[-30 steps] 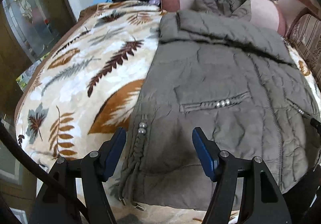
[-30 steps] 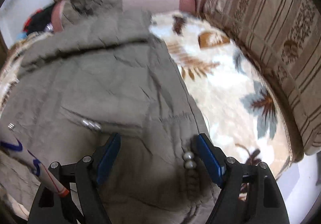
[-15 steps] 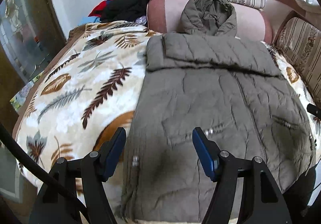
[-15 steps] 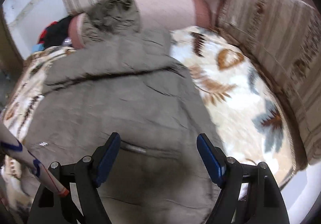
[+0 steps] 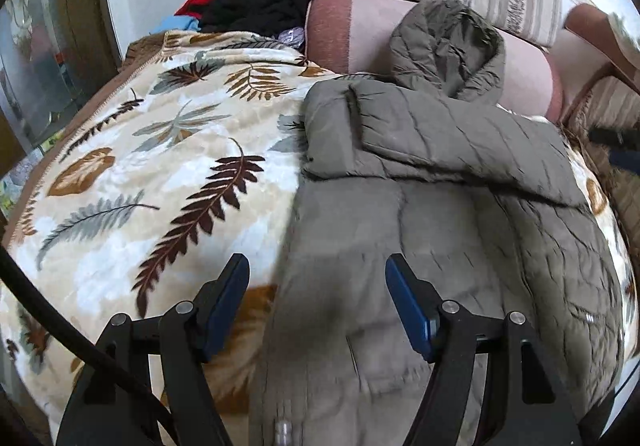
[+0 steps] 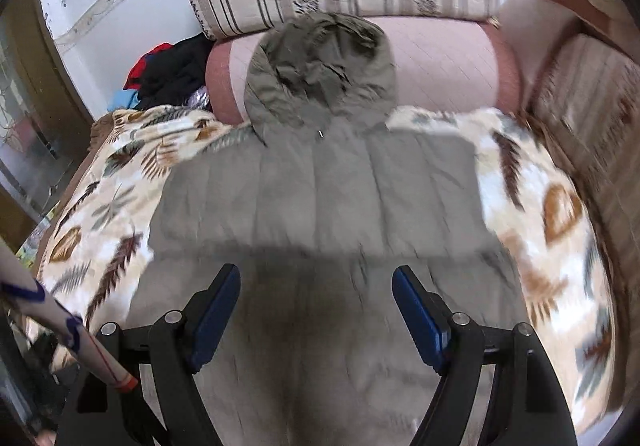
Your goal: Fold large clothes
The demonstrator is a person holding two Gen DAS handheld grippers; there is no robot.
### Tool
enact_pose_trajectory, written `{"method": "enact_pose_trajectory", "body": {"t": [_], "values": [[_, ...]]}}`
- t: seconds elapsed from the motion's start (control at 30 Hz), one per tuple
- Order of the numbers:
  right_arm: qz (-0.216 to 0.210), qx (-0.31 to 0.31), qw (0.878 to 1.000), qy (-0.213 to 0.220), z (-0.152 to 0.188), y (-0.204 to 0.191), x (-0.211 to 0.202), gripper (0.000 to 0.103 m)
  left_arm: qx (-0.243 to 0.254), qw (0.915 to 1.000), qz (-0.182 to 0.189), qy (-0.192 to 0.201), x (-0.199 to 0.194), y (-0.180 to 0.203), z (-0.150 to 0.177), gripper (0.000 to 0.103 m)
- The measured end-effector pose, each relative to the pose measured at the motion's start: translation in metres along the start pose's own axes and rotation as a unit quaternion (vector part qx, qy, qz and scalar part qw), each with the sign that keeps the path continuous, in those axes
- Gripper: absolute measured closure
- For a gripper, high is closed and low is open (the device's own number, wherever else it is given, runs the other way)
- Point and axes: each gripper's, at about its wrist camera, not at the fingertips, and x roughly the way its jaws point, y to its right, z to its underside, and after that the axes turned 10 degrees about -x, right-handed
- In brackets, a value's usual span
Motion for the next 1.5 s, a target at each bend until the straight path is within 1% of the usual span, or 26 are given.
{"method": "enact_pose_trajectory", "body": {"t": [0.03, 0.07, 0.13, 0.27, 0.33, 0.37, 0.4, 0.47, 0.53, 0.57, 0.67, 0.73, 0.77, 0.8, 0.83, 0.87, 0.93, 0.97, 1.07, 1.13, 1.2, 1.27, 1.33, 1.43, 1.5], "values": [[-0.006, 0.003, 1.0, 0.0, -0.014, -0.001, 0.01, 0.02, -0.004, 1.0, 0.004, -0.004, 0.01, -0.003, -0.005, 0.033], [-0.011, 0.01, 1.0, -0.001, -0.036, -0.002, 0.024, 0.02, -0.007, 0.9999, 0.006, -0.007, 0.016, -0.005, -0.008, 0.033], [-0.011, 0.024, 1.0, -0.003, -0.075, 0.001, 0.05, 0.02, -0.016, 0.9997, 0.011, -0.016, 0.032, -0.012, -0.015, 0.033], [0.009, 0.063, 0.998, -0.004, -0.163, 0.008, 0.102, 0.02, -0.033, 0.9989, 0.023, -0.022, 0.05, -0.025, -0.019, 0.033], [0.017, 0.095, 0.995, 0.01, -0.204, 0.013, 0.122, 0.02, -0.037, 0.9985, 0.032, -0.026, 0.059, -0.031, -0.019, 0.033], [0.016, 0.105, 0.994, 0.017, -0.221, 0.015, 0.132, 0.017, -0.037, 0.9984, 0.034, -0.027, 0.062, -0.033, -0.018, 0.033], [0.016, 0.115, 0.993, 0.022, -0.235, 0.015, 0.139, 0.013, -0.037, 0.9981, 0.041, -0.028, 0.066, -0.035, -0.018, 0.033], [0.009, 0.139, 0.99, 0.035, -0.262, 0.02, 0.159, 0.013, -0.04, 0.9966, 0.059, -0.04, 0.074, -0.039, -0.017, 0.033], [-0.002, 0.162, 0.986, 0.044, -0.277, 0.027, 0.176, 0.012, -0.05, 0.9936, 0.084, -0.056, 0.08, -0.043, -0.017, 0.033], [-0.008, 0.184, 0.982, 0.047, -0.286, 0.033, 0.189, 0.01, -0.054, 0.9926, 0.091, -0.06, 0.083, -0.044, -0.017, 0.033], [-0.015, 0.224, 0.974, 0.031, -0.295, 0.043, 0.221, 0.01, -0.054, 0.991, 0.101, -0.068, 0.088, -0.044, -0.017, 0.033], [-0.026, 0.24, 0.97, 0.021, -0.296, 0.049, 0.24, 0.012, -0.049, 0.9908, 0.103, -0.073, 0.091, -0.041, -0.016, 0.033], [-0.026, 0.237, 0.971, 0.02, -0.297, 0.049, 0.244, 0.026, -0.046, 0.9909, 0.103, -0.074, 0.092, -0.04, -0.014, 0.033], [-0.024, 0.226, 0.974, 0.015, -0.297, 0.047, 0.248, 0.063, -0.044, 0.9908, 0.101, -0.078, 0.094, -0.039, -0.013, 0.033], [-0.028, 0.217, 0.976, 0.005, -0.296, 0.046, 0.25, 0.083, -0.044, 0.9904, 0.101, -0.083, 0.096, -0.038, -0.013, 0.033], [-0.031, 0.208, 0.978, 0.001, -0.293, 0.044, 0.249, 0.091, -0.045, 0.99, 0.102, -0.086, 0.098, -0.038, -0.012, 0.033], [-0.01, 0.17, 0.985, 0.008, -0.285, 0.036, 0.232, 0.092, -0.051, 0.9894, 0.104, -0.087, 0.097, -0.038, -0.013, 0.033], [-0.007, 0.156, 0.988, 0.009, -0.281, 0.033, 0.224, 0.093, -0.053, 0.9895, 0.104, -0.084, 0.095, -0.039, -0.012, 0.033], [-0.008, 0.123, 0.992, 0.016, -0.257, 0.021, 0.185, 0.094, -0.053, 0.9896, 0.111, -0.075, 0.087, -0.04, -0.012, 0.033], [-0.007, 0.096, 0.995, 0.016, -0.236, 0.006, 0.15, 0.095, -0.058, 0.9875, 0.124, -0.078, 0.084, -0.041, -0.012, 0.033], [-0.014, 0.078, 0.997, 0.02, -0.214, -0.004, 0.117, 0.095, -0.059, 0.9867, 0.127, -0.082, 0.082, -0.042, -0.01, 0.033], [-0.018, 0.063, 0.998, 0.022, -0.187, -0.017, 0.085, 0.096, -0.054, 0.986, 0.129, -0.091, 0.082, -0.042, -0.008, 0.033], [-0.02, 0.041, 0.999, 0.02, -0.149, -0.035, 0.051, 0.096, -0.059, 0.9845, 0.136, -0.093, 0.08, -0.047, -0.005, 0.033], [-0.009, 0.002, 1.0, 0.027, -0.092, -0.061, 0.011, 0.096, -0.071, 0.9857, 0.133, -0.075, 0.07, -0.056, -0.004, 0.033], [-0.015, -0.008, 1.0, 0.023, -0.052, -0.072, -0.002, 0.097, -0.077, 0.9864, 0.13, -0.064, 0.066, -0.062, -0.006, 0.033]]}}
